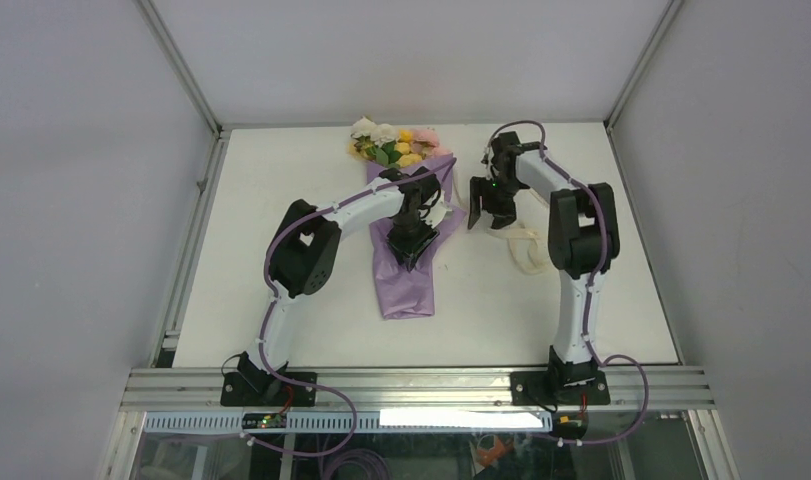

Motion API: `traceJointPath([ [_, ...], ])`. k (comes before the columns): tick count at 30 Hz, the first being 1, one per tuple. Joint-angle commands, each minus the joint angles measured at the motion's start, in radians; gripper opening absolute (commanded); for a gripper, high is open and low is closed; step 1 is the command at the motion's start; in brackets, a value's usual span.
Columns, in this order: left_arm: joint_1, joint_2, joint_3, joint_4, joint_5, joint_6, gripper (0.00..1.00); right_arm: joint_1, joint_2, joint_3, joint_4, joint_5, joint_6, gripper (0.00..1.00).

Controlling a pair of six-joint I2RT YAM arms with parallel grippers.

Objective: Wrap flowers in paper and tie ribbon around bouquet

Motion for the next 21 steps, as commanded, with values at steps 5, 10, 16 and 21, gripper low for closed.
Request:
traceJointPath([
  [5,-0.008,-0.003,-0.023,0.001,-0.037,0.005,0.39,0.046,-0.460,-0.237,0.212,0.145,0.316,0.76],
  [10,-0.008,0.003,-0.022,0.001,-0.028,-0.005,0.40,0.133,-0.497,-0.542,0.631,-0.088,0.702,0.78],
  [16,-0.008,-0.006,-0.026,0.006,-0.019,-0.024,0.40,0.190,-0.376,-0.580,0.817,-0.100,0.825,0.77],
  [21,-0.006,-0.014,-0.033,0.012,-0.022,-0.036,0.40,0.188,-0.373,-0.652,0.863,-0.032,0.891,0.70],
])
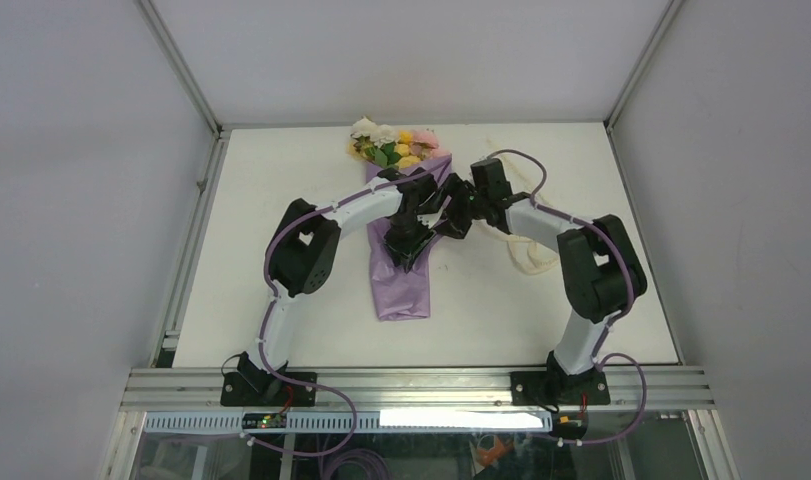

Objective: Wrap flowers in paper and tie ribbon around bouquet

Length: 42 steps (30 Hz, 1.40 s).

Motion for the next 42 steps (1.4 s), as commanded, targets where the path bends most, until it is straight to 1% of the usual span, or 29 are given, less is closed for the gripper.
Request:
traceJointPath([
  [1,-0.007,-0.015,-0.027,0.032,-0.020,-0.003,0.40,-0.023,-0.019,-0.094,0.067,0.154,0.107,0.70],
  [3,-0.005,-0.017,-0.034,0.036,-0.016,-0.003,0.41,-0.053,-0.091,-0.157,0.113,0.177,0.137,0.70],
  [5,-0.004,-0.015,-0.035,0.039,-0.015,-0.004,0.41,-0.103,-0.182,-0.169,0.096,0.165,0.119,0.71],
  [8,-0.003,-0.012,-0.030,0.039,-0.011,-0.005,0.41,-0.172,-0.289,-0.128,-0.061,0.190,0.012,0.72],
  [11,-0.004,-0.009,-0.027,0.039,-0.011,-0.005,0.41,-0.263,-0.309,-0.096,-0.185,0.199,-0.077,0.73],
  [13,-0.003,-0.008,-0.027,0.038,-0.011,-0.005,0.41,-0.285,-0.241,-0.029,-0.256,0.200,-0.182,0.73],
  [14,-0.004,-0.009,-0.027,0.039,-0.012,-0.005,0.41,-0.284,-0.183,0.026,-0.313,0.201,-0.265,0.72],
  [16,-0.003,-0.009,-0.029,0.039,-0.011,-0.005,0.41,-0.277,-0.044,0.187,-0.411,0.182,-0.374,0.69],
  [18,-0.004,-0.009,-0.031,0.039,-0.013,-0.004,0.41,-0.263,0.091,0.301,-0.477,0.151,-0.460,0.68],
  [21,-0.003,-0.014,-0.038,0.039,-0.016,0.000,0.41,-0.239,0.241,0.431,-0.560,0.078,-0.527,0.66],
  [25,-0.004,-0.018,-0.039,0.039,-0.021,0.004,0.42,-0.200,0.340,0.476,-0.592,0.096,-0.563,0.66],
  [26,-0.004,-0.018,-0.038,0.039,-0.021,0.004,0.42,-0.192,0.355,0.477,-0.589,0.094,-0.565,0.63],
  [27,-0.004,-0.018,-0.038,0.038,-0.020,0.004,0.42,-0.187,0.367,0.475,-0.588,0.083,-0.565,0.53],
  [28,-0.004,-0.017,-0.037,0.039,-0.021,0.004,0.42,-0.182,0.373,0.467,-0.590,0.069,-0.564,0.35],
  [30,-0.003,-0.023,-0.041,0.038,-0.022,0.005,0.42,-0.171,0.342,0.409,-0.568,0.043,-0.550,0.04],
  [31,-0.004,-0.025,-0.041,0.038,-0.024,0.006,0.42,-0.166,0.311,0.341,-0.548,0.025,-0.541,0.00],
  [33,-0.004,-0.027,-0.042,0.039,-0.025,0.010,0.42,-0.152,0.241,0.239,-0.542,-0.022,-0.542,0.00],
  [38,-0.002,-0.023,-0.034,0.039,-0.019,0.011,0.42,-0.089,0.108,0.033,-0.649,-0.129,-0.598,0.00],
  [39,-0.002,-0.021,-0.033,0.039,-0.018,0.009,0.42,-0.081,0.091,0.016,-0.670,-0.131,-0.605,0.06],
  [40,-0.002,-0.021,-0.033,0.039,-0.016,0.009,0.42,-0.078,0.067,0.008,-0.682,-0.126,-0.601,0.18],
  [41,-0.001,-0.021,-0.033,0.038,-0.015,0.009,0.42,-0.080,0.037,0.007,-0.692,-0.111,-0.591,0.34],
  [42,-0.002,-0.021,-0.034,0.039,-0.014,0.009,0.42,-0.080,0.007,0.023,-0.702,-0.091,-0.582,0.45],
])
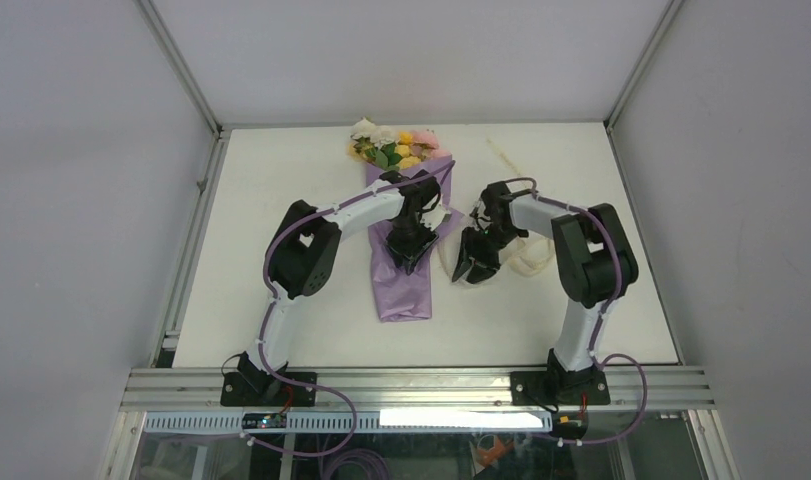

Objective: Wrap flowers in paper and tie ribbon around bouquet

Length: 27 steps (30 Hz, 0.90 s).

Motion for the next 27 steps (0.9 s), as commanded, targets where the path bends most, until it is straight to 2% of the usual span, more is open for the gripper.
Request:
traceJointPath([
  [1,0.011,-0.008,-0.016,0.022,-0.007,0.004,0.42,0.014,-0.143,0.014,-0.092,0.051,-0.014,0.56],
  [2,0.010,-0.007,-0.015,0.022,-0.006,0.003,0.42,0.014,-0.178,0.032,-0.100,0.093,0.008,0.63],
  [5,0.010,-0.009,-0.013,0.022,-0.007,0.002,0.42,0.032,-0.315,0.005,-0.027,0.219,0.133,0.66],
  [8,0.010,-0.010,-0.010,0.022,-0.002,0.000,0.42,0.078,-0.460,-0.194,0.312,0.183,0.407,0.67],
  [10,0.010,-0.007,-0.010,0.022,0.004,-0.001,0.42,0.138,-0.491,-0.305,0.587,0.205,0.584,0.65],
  [14,0.010,-0.006,-0.014,0.022,0.015,-0.008,0.43,0.196,-0.437,-0.345,0.784,0.288,0.684,0.63],
  [16,0.010,-0.003,-0.012,0.022,0.021,-0.013,0.43,0.200,-0.394,-0.330,0.791,0.304,0.679,0.58],
  [19,0.010,-0.007,-0.013,0.022,0.022,-0.016,0.44,0.203,-0.356,-0.335,0.804,0.325,0.701,0.47],
  [27,0.017,-0.008,-0.014,0.022,0.030,-0.021,0.48,0.242,-0.301,-0.386,0.823,0.399,0.713,0.45],
])
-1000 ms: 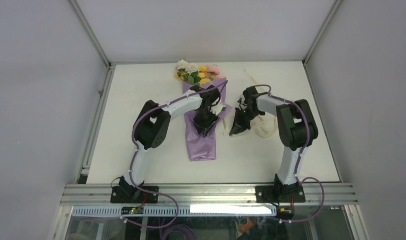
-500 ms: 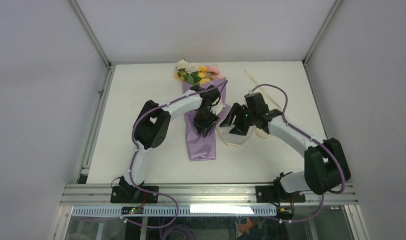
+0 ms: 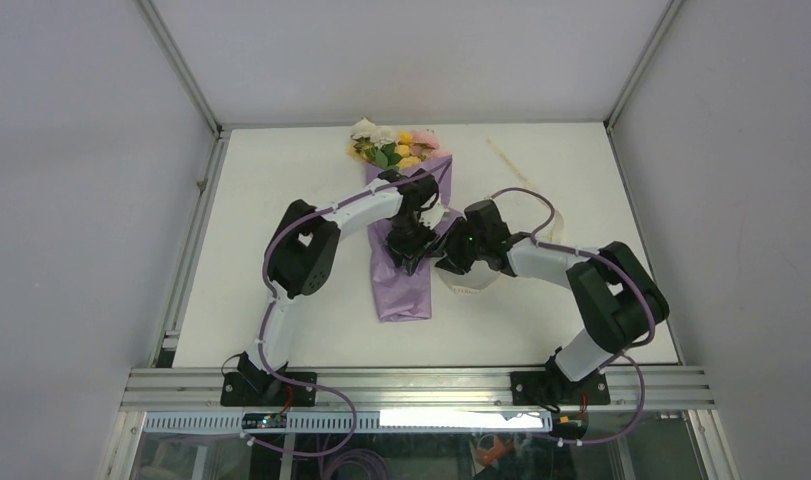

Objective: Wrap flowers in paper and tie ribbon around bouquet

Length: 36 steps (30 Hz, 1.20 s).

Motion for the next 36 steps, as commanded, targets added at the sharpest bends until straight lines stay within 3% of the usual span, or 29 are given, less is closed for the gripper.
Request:
traceJointPath([
  [1,0.012,-0.007,-0.014,0.022,0.000,-0.004,0.48,0.014,0.021,-0.024,0.111,0.086,0.021,0.45],
  [10,0.012,-0.004,-0.017,0.022,-0.001,-0.001,0.48,0.024,0.167,0.054,0.161,0.028,-0.014,0.47],
  [15,0.014,0.000,-0.015,0.022,-0.006,0.001,0.48,0.050,0.210,0.095,0.181,0.000,-0.009,0.41],
  [19,0.018,0.005,-0.015,0.022,-0.008,0.002,0.48,0.051,0.287,0.114,0.295,-0.080,0.050,0.38],
  [21,0.021,0.006,-0.018,0.022,-0.008,0.002,0.48,0.051,0.323,0.124,0.343,-0.096,0.080,0.28],
  [24,0.030,0.002,-0.018,0.022,-0.004,0.004,0.48,0.051,0.341,0.156,0.344,-0.095,0.084,0.00],
  [27,0.046,-0.026,-0.004,0.014,0.006,0.018,0.48,0.051,0.331,0.227,0.284,-0.096,0.073,0.00],
  [31,0.083,-0.151,0.025,0.007,0.099,0.120,0.49,0.048,0.329,0.407,0.061,-0.142,-0.016,0.00],
  [36,0.083,-0.389,-0.055,0.044,0.379,0.378,0.53,0.010,0.410,0.513,0.029,-0.216,-0.039,0.00],
])
